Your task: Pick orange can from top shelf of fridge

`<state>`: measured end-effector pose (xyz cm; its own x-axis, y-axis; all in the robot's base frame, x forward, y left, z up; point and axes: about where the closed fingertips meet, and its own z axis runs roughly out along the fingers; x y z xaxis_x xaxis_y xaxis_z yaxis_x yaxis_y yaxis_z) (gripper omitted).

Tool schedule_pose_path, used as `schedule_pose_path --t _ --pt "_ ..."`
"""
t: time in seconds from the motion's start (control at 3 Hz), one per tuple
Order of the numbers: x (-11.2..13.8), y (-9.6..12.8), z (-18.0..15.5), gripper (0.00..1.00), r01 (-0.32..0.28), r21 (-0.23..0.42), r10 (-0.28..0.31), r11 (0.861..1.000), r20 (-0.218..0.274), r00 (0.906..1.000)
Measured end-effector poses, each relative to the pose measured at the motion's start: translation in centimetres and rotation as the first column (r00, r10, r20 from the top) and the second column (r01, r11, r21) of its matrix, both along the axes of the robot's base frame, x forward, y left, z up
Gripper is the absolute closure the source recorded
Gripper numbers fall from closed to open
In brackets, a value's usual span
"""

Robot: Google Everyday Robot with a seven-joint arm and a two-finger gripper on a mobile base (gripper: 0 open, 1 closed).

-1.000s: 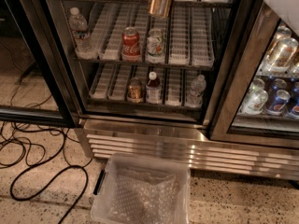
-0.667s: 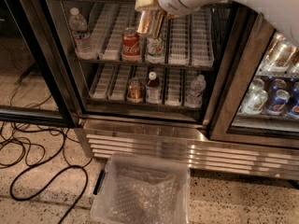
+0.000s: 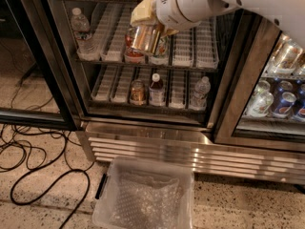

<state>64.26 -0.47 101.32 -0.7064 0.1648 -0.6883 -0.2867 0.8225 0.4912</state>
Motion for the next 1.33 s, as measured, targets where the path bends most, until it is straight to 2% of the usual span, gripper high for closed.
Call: schedule_pose_path --t 0.33,0.67,1.0,1.33 --pt "-0.1 0.0 0.0 1.0 0.0 0.002 0.0 1.0 -0.001 1.0" --pt "-2.3 1.1 -2.4 1.0 -0.011 0.052 0.014 0.999 -0.065 0.9978" --pt "-5.9 4.2 -5.7 1.0 -0.058 0.137 0.08 0.989 -0.164 0.9832" --pt "-9.2 6.7 -7.9 1.0 -0.089 0.218 0.142 0.972 -0.242 0.9597"
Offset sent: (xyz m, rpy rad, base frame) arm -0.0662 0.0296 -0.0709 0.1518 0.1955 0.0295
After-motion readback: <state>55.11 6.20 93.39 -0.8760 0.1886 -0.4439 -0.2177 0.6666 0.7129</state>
